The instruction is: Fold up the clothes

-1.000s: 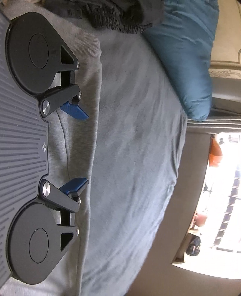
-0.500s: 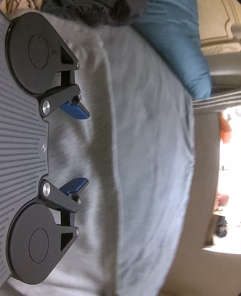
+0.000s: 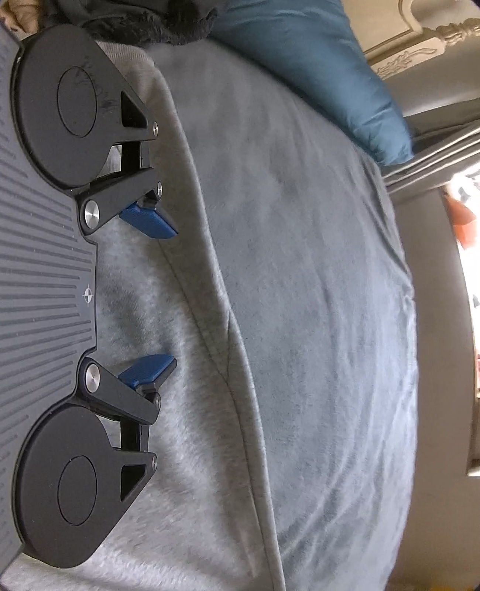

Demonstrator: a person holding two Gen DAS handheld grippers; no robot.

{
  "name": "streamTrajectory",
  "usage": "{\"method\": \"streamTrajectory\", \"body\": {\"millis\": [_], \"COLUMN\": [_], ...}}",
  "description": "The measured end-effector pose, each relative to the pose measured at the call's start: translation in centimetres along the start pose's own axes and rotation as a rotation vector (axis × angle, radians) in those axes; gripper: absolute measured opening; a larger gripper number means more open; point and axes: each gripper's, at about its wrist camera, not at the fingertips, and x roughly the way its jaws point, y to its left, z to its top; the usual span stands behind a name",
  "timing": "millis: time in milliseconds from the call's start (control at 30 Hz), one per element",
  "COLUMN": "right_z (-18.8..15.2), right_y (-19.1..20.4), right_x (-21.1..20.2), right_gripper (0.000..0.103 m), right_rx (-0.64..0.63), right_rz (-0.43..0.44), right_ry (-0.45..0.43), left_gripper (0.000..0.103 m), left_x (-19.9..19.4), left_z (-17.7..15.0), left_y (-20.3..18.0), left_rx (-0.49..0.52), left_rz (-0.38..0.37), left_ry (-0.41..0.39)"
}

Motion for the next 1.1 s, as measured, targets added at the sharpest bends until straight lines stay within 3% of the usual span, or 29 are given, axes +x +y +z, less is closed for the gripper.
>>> {"method": "streamTrajectory", "body": {"millis": [267, 400, 533, 633, 833, 1033, 1100], "right_z": [4.4, 7.6, 10.0, 11.5, 12.1, 11.2, 11.1], "right_y": [-9.1, -13.5, -15.7, -16.2, -17.0, -19.0, -20.2], "right_x": [-1.0, 1.4, 4.9, 7.3, 11.2, 15.5, 17.0], "right_gripper": [0.003, 0.003, 0.003, 0.003, 0.003, 0.004, 0.01], "right_rx": [-0.044, -0.067, -0.098, -0.13, -0.142, -0.025, 0.053], "right_rz": [-0.196, -0.215, -0.186, -0.162, -0.109, 0.004, 0.054], "right_ry": [-0.076, -0.054, -0.015, 0.011, 0.062, 0.124, 0.148], "left_gripper": [0.07, 0.07, 0.071, 0.078, 0.084, 0.084, 0.084], "left_x": [1.4, 1.8, 2.1, 2.2, 2.3, 1.9, 1.6], "left_z": [1.2, 1.6, 1.7, 1.4, 0.8, 0.1, 0.1], "left_y": [-1.8, -2.7, -2.6, -1.9, -0.8, -1.4, -1.5], "left_rx": [0.06, 0.088, 0.05, -0.005, -0.085, -0.024, -0.013], "left_rz": [0.083, 0.128, 0.134, 0.127, 0.103, 0.122, 0.129], "left_ry": [0.031, 0.047, 0.048, 0.043, 0.026, -0.033, -0.048]}}
